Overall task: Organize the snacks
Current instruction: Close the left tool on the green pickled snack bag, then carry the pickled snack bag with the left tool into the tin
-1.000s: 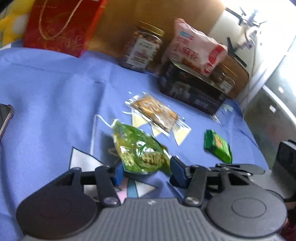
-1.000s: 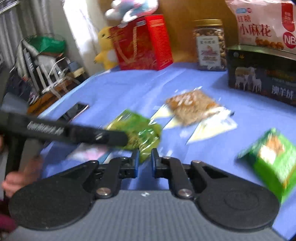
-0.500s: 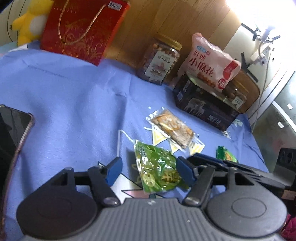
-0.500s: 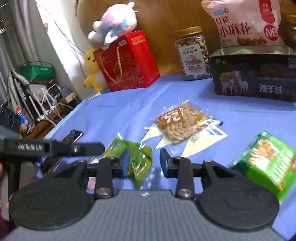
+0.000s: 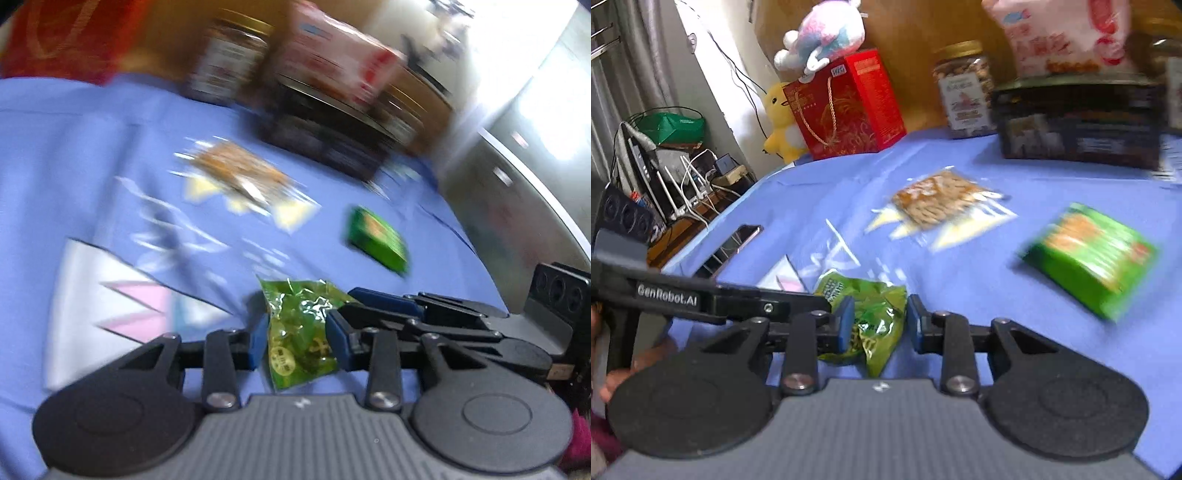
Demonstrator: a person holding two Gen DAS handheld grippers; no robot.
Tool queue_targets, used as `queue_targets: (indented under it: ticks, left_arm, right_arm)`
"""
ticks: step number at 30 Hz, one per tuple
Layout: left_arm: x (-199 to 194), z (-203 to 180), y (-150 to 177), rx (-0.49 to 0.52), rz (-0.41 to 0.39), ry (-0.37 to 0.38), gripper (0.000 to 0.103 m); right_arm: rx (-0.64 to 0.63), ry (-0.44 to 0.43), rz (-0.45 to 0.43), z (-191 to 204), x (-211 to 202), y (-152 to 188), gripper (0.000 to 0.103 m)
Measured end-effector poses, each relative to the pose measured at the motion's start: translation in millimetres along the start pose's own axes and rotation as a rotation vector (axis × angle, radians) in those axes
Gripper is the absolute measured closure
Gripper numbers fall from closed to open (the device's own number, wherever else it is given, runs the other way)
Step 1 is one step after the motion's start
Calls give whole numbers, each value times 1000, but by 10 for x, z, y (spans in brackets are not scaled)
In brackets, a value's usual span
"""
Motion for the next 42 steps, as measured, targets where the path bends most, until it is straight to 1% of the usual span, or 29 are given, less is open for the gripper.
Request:
queue_targets:
  ticks: [4,7,9,11,13,14,15,16,17,19,22,23,26,28,30,31,32,33,34,35,36,42]
  left_arm:
    - [169,-375,142,102,61,50,69]
    - [233,-579,247,174,69,39,66]
    - [247,-646,279,199,66,27,64]
    - [245,-651,284,196,68,22,62]
    - [230,-631,263,173,79,32,61]
    - [224,-620,256,165,84,37,61]
    - [215,-599,251,152,88,42,61]
    - [205,-575,245,136,91,50,61]
    - [198,-556,243,121,94,58,61]
    - [197,-534,231,97,97,68,61]
    - [207,-542,223,92,94,63,61]
    - [208,-553,230,96,93,58,63]
    - [212,-581,261,102,92,56,63]
    - [214,-588,284,97,93,63,64]
    - [216,-602,301,96,88,59,65]
    - [217,-610,307,97,89,58,68]
    - [224,-616,312,95,98,65,73]
    - [235,-620,316,89,108,75,75]
    - [236,-625,312,89,108,72,75]
    - [237,-634,303,93,108,69,76]
    - [234,-643,291,95,106,68,76]
    - [190,-731,121,127,76,63,76]
  right_arm:
    - [38,52,-54,-66,-390,365,69]
    - [89,70,-99,-121,-539,562,69]
    - [118,60,-122,-142,-554,636,67]
    - [141,40,-133,-185,-566,670,67]
    - [145,37,-139,-221,-582,666,61]
    - [136,43,-142,-217,-591,668,54]
    - [122,52,-144,-200,-594,664,51]
    - [100,62,-145,-181,-591,664,50]
    - [75,70,-144,-158,-590,670,46]
    - [12,88,-134,-97,-576,712,40]
    - [-76,126,-117,-6,-517,782,39]
    - [-101,143,-118,9,-507,796,39]
    - [-122,158,-127,-2,-492,811,39]
    - [-137,171,-130,-2,-490,827,39]
    - [-154,181,-129,25,-476,833,47]
    - [-156,183,-129,34,-477,833,50]
    - [-157,180,-128,38,-478,830,59]
    - [-155,179,-128,43,-476,826,62]
    - [-154,176,-126,44,-477,822,63]
    - [-155,171,-126,50,-479,817,68]
    - [-155,161,-125,60,-482,812,74]
    - [-132,142,-148,23,-521,656,75]
Point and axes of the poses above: each gripper's, at about its wrist camera, not at the fingertips, and x roughly the way its jaws point, z to its left, y to its underside, the point moved 6 cm from there along x, roughly the way its jaws point, and after that the axes turned 11 degrees about z, right-handed, at the moved point
